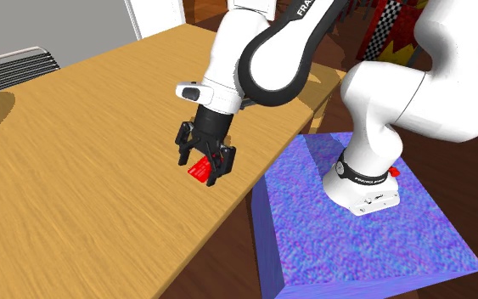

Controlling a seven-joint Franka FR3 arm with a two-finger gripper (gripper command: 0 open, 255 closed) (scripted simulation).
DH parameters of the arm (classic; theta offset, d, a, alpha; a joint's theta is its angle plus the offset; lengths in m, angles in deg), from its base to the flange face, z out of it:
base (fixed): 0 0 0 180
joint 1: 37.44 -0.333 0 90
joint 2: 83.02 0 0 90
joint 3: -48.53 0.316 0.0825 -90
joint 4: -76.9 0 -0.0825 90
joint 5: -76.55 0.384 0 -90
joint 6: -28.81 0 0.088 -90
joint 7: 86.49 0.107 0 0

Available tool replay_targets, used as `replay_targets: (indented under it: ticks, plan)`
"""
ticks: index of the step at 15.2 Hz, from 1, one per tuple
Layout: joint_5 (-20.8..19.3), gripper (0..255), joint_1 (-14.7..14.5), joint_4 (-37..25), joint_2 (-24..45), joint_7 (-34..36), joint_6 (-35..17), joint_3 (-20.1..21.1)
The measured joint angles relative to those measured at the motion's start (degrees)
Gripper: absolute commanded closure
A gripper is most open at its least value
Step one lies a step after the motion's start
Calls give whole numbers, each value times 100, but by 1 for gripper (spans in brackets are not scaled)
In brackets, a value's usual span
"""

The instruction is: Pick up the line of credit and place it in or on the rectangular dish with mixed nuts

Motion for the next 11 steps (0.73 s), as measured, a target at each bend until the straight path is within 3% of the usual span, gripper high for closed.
replay_targets:
  ticks: [4, 5, 11]
  plan:
    - [8, 0, -19, -3, 6, -6, -9, -15]
    - [8, 255, -19, -3, 6, -6, -9, -15]
    - [0, 255, 0, -39, -30, 13, 6, 30]
